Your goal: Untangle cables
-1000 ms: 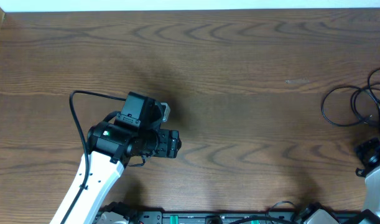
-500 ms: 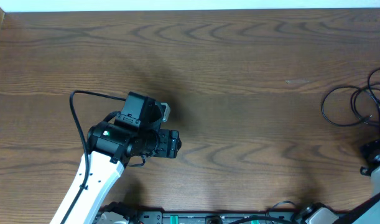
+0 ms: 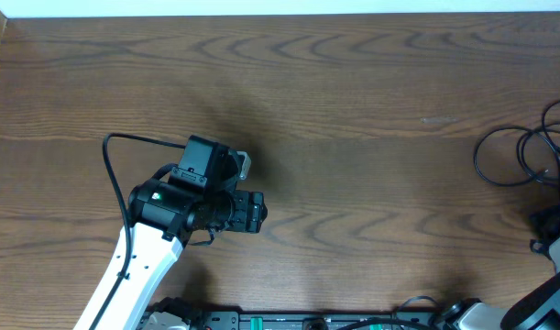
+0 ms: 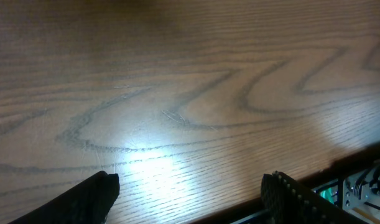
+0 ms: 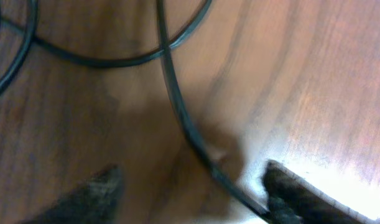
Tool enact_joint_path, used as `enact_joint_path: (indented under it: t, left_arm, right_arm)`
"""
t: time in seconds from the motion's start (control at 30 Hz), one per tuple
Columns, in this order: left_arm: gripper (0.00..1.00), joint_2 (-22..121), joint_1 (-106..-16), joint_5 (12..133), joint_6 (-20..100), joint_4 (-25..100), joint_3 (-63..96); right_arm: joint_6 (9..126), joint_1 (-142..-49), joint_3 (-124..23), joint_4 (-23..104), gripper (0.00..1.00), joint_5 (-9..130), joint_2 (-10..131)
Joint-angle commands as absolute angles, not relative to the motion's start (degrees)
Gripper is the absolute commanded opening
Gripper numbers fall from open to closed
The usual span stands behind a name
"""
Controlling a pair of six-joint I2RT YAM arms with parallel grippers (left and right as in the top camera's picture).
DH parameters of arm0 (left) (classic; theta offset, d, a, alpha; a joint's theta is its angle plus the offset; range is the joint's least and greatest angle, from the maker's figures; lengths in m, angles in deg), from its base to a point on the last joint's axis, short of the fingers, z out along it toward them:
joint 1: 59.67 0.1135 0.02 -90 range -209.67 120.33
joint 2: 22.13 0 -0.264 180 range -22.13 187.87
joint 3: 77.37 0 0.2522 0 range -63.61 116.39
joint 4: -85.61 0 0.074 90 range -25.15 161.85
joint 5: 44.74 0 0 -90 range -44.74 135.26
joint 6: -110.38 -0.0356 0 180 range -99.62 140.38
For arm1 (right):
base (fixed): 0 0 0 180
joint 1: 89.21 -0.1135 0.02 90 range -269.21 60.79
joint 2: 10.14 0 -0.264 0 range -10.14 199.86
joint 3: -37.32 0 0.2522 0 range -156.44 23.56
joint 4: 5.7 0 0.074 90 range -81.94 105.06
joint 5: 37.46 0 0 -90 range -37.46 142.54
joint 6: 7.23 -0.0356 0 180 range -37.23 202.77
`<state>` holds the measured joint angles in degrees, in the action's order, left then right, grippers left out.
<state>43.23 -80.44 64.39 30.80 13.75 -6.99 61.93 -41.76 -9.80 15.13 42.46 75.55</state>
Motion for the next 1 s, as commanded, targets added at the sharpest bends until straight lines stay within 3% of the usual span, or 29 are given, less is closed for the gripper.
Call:
enact_joint_path:
  t: [0.0, 0.03, 0.1, 0.3, 0.4, 0.53, 0.73, 0.77, 0.83, 0.97]
  left_arm:
    - [0.79, 43.0, -80.3, 64.1, 29.8, 13.6, -6.1]
    - [0.79, 43.0, -80.3, 64.1, 29.8, 13.6, -6.1]
    - [0.79, 43.0, -80.3, 64.1, 29.9, 13.5, -6.1]
    - [0.79, 43.0, -80.3, 64.1, 29.9, 13.2, -6.1]
    - [0.79, 43.0, -80.3, 64.0, 29.8, 12.9, -6.1]
    - [0.79, 43.0, -80.3, 64.1, 29.9, 13.0, -6.1]
    - [0.79, 43.0, -80.3, 64.1, 30.1, 12.4, -6.2]
    - [0.79, 43.0, -80.3, 64.1, 30.1, 12.3, -6.2]
    - [0.79, 43.0, -80.3, 64.1, 30.3, 12.1, -6.2]
    - [0.79, 43.0, -80.3, 64.3, 30.5, 12.1, -6.2]
  right_arm:
    - [61.4, -41.5, -10.2, 14.0, 0.14, 44.5, 77.9]
    - [61.1, -41.5, -10.2, 14.0, 0.01, 44.6, 78.3]
    - [59.1, -41.5, -10.2, 13.4, 0.01, 46.0, 78.4]
    - [58.9, -41.5, -11.5, 4.0, 0.01, 69.1, 75.3]
    - [51.3, -41.5, -14.0, -3.9, 0.01, 77.4, 72.4]
    - [43.9, -41.5, -18.2, -12.8, 0.01, 82.6, 71.9]
    - [47.3, -41.6, -21.8, -13.5, 0.01, 82.6, 72.7]
    - [47.9, -41.6, -21.8, -13.1, 0.20, 82.4, 73.1]
    - [48.1, -41.5, -21.8, -10.7, 0.99, 81.7, 74.2]
    - [48.1, -41.9, -21.8, -4.6, 0.99, 81.8, 78.0]
